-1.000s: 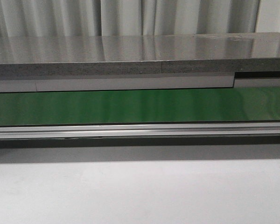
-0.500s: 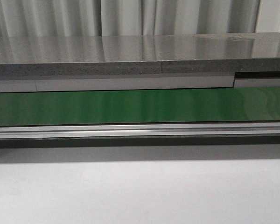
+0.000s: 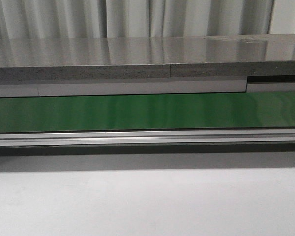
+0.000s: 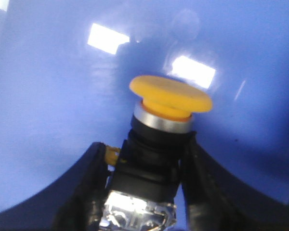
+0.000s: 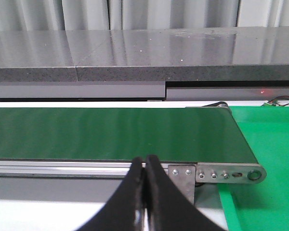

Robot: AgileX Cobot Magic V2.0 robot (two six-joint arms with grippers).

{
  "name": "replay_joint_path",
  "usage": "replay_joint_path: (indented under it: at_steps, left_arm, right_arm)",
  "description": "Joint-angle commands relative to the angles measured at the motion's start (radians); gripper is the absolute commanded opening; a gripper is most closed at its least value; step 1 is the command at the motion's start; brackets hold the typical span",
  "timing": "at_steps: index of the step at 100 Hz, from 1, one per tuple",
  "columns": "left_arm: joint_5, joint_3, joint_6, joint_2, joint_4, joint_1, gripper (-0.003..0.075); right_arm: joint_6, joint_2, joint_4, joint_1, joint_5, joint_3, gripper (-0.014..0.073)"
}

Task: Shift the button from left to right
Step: 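Lift the button with the left gripper and carry it over the belt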

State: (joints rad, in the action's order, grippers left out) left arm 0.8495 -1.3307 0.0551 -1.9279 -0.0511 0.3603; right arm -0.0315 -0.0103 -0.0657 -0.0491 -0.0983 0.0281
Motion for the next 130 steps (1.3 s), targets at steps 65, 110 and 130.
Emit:
replay_joint_path:
  at_steps: [65, 110, 130]
  left_arm:
    - [0.147, -0.099, -0.087, 0.211, 0.109, -0.205, 0.0062]
    - [0.096, -0.055, -0.087, 0.18, 0.124, -0.224, 0.0214]
    - [0.096, -0.055, -0.09, 0.172, 0.135, -0.224, 0.0577]
  right_arm:
    - [0.0, -0.02, 0.008, 0.007, 0.081, -0.015, -0.0067]
    - [0.0, -0.02, 0.008, 0.007, 0.081, -0.015, -0.0067]
    - [0.0, -0.02, 0.008, 0.007, 0.081, -0.015, -0.0067]
